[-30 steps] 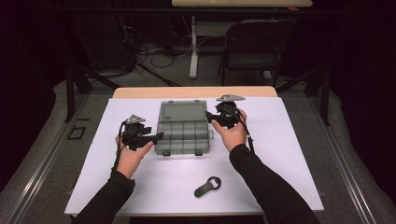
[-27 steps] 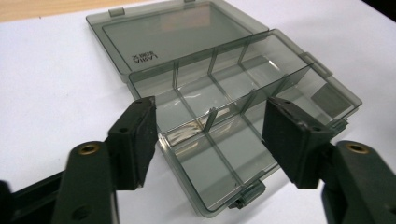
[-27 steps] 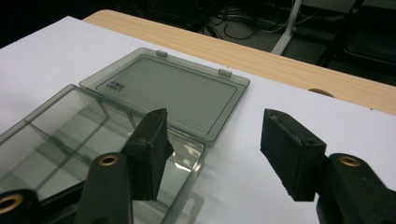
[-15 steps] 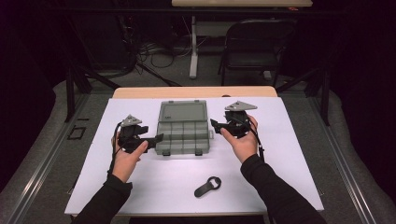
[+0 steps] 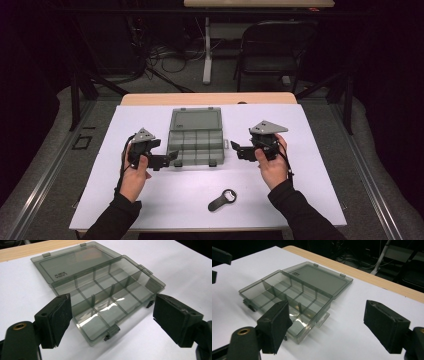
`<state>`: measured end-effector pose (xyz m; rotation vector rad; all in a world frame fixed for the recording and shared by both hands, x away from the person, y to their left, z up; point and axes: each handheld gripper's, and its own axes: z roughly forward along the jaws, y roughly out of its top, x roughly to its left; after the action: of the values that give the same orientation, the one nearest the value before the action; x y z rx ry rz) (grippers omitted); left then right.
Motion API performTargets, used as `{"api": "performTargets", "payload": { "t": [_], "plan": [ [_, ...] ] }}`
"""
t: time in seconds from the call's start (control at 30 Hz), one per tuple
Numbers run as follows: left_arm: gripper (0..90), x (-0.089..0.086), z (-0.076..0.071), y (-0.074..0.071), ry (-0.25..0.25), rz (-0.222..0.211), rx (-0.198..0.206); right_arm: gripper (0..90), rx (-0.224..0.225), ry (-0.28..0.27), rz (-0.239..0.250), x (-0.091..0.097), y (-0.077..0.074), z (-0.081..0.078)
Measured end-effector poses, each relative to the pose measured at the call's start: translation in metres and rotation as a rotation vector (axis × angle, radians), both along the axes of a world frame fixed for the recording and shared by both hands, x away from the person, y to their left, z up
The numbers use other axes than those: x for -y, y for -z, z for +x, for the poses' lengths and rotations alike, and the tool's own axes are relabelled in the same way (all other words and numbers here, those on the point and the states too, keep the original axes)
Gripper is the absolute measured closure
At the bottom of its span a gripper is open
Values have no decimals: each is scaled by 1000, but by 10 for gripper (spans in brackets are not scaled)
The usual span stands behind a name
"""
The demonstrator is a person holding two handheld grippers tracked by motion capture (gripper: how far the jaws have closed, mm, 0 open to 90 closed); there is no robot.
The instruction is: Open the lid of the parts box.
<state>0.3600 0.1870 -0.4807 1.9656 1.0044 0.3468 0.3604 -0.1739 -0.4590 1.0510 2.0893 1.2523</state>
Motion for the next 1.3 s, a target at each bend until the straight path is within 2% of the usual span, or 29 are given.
{"api": "performTargets", "payload": {
  "t": [0.13,0.27,0.47,0.53,0.67,0.73,0.87,0.93,1.0,1.1,1.13,1.2,1.3],
  "plan": [
    [159,5,-6,1,9,4,13,200,5,-11,0,5,3,-13],
    [155,12,-15,2,40,21,25,176,7,-31,4,10,11,-28],
    [155,23,-29,1,79,41,49,155,38,-41,-24,21,24,-46],
    [155,28,-33,2,89,54,48,155,32,-43,-8,25,28,-51],
    [156,37,-41,8,134,60,29,155,3,-46,18,33,36,-57],
    [156,42,-43,10,151,82,28,155,3,-48,20,36,39,-60],
    [157,51,-45,15,193,98,5,155,14,-47,14,39,43,-64],
    [158,55,-45,16,202,83,-11,155,32,-47,-6,41,43,-67],
    [158,61,-46,19,224,69,-43,155,40,-50,-5,42,43,-67],
    [158,71,-47,23,261,80,-78,155,44,-47,4,44,44,-68],
    [158,76,-48,25,278,98,-90,155,43,-47,5,45,44,-68],
    [157,82,-48,27,290,119,-104,155,39,-52,8,45,45,-68],
    [157,93,-49,32,304,125,-120,155,28,-60,9,45,48,-69]
  ]
}}
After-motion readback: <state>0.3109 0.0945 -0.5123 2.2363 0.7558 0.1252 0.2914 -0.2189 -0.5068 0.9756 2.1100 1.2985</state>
